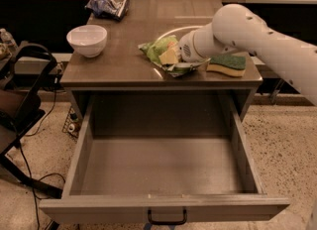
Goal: Move green jalapeno chip bag near blue chip bag
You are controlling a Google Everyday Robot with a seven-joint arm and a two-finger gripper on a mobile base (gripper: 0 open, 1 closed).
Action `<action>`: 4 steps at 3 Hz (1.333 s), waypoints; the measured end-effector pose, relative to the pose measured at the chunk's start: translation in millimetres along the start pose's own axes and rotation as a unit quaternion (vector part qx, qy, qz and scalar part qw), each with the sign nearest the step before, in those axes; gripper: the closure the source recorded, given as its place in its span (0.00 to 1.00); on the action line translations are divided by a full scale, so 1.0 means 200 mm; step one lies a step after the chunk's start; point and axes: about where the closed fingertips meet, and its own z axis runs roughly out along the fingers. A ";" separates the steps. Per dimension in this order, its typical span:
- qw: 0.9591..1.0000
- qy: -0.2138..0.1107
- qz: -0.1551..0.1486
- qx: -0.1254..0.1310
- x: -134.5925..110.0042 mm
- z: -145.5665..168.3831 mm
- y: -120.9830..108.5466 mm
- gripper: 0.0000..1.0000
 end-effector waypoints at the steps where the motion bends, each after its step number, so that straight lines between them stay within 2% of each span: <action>1: 1.000 0.000 0.000 0.000 -0.02 -0.01 0.00 1.00; 3: 1.000 -0.001 0.002 0.003 -0.04 -0.03 0.00 1.00; 4: 0.997 -0.034 0.031 0.060 -0.42 -0.36 -0.01 1.00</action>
Offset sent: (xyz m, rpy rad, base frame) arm 0.0000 0.0001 0.0024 0.0000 0.0001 0.0001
